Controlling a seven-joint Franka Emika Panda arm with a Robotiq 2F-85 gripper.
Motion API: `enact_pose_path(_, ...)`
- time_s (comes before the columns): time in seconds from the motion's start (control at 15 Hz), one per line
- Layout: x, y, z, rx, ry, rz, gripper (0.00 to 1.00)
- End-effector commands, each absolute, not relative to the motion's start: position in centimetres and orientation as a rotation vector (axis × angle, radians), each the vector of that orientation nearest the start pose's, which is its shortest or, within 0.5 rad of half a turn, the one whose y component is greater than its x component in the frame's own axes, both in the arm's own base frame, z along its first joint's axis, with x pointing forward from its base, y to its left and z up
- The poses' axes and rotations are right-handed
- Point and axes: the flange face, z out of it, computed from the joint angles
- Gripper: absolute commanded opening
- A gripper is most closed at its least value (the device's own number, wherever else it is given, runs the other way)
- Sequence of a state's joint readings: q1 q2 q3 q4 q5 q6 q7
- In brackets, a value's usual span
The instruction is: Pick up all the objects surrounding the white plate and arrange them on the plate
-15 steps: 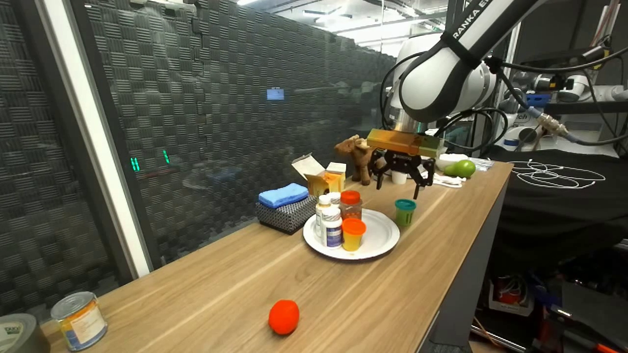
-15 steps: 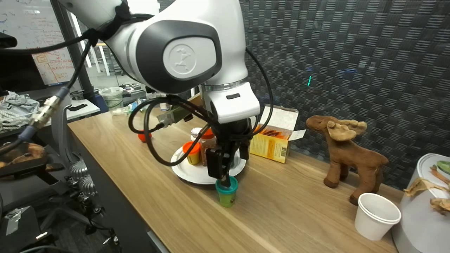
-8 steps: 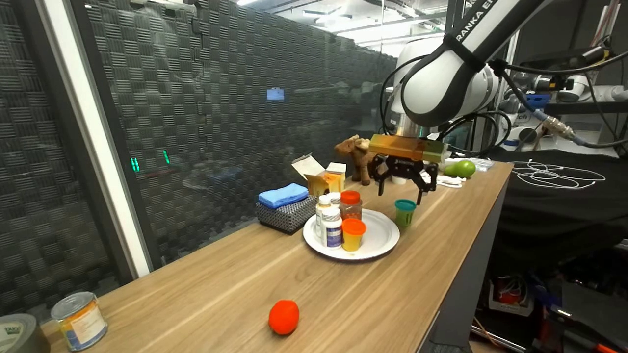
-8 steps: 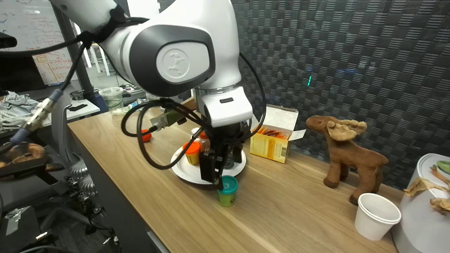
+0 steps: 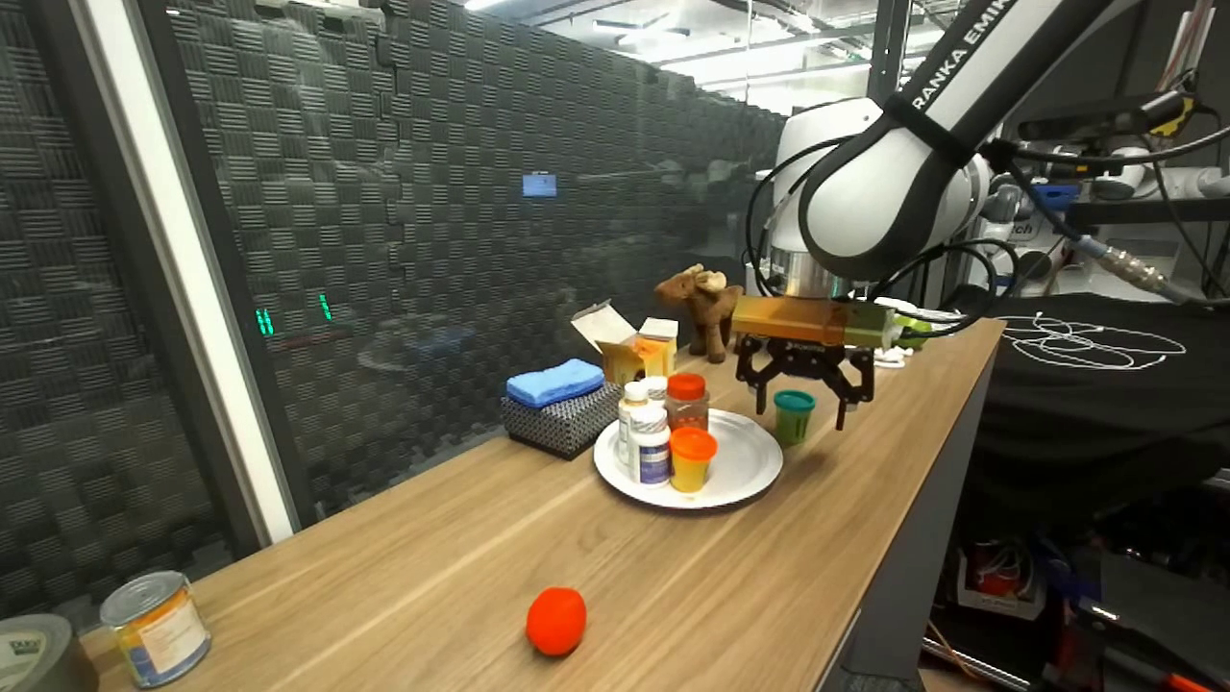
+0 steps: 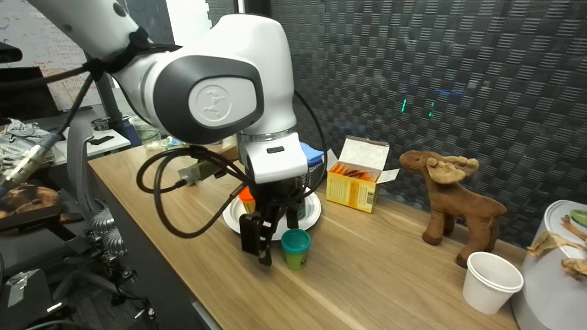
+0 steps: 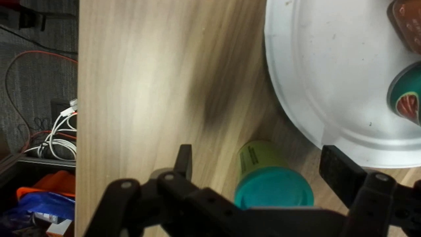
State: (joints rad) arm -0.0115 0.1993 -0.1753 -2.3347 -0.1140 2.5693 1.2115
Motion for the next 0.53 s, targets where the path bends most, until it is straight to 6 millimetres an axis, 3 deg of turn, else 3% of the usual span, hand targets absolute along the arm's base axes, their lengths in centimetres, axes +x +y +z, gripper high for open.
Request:
enact_pose_path(0.0,51.8,-10.5,26.9,-2.542,1.988,-0.192,1.0)
enact_pose_path(0.47,54.0,-11.4,28.2,-2.546,1.955,-0.247,1.0)
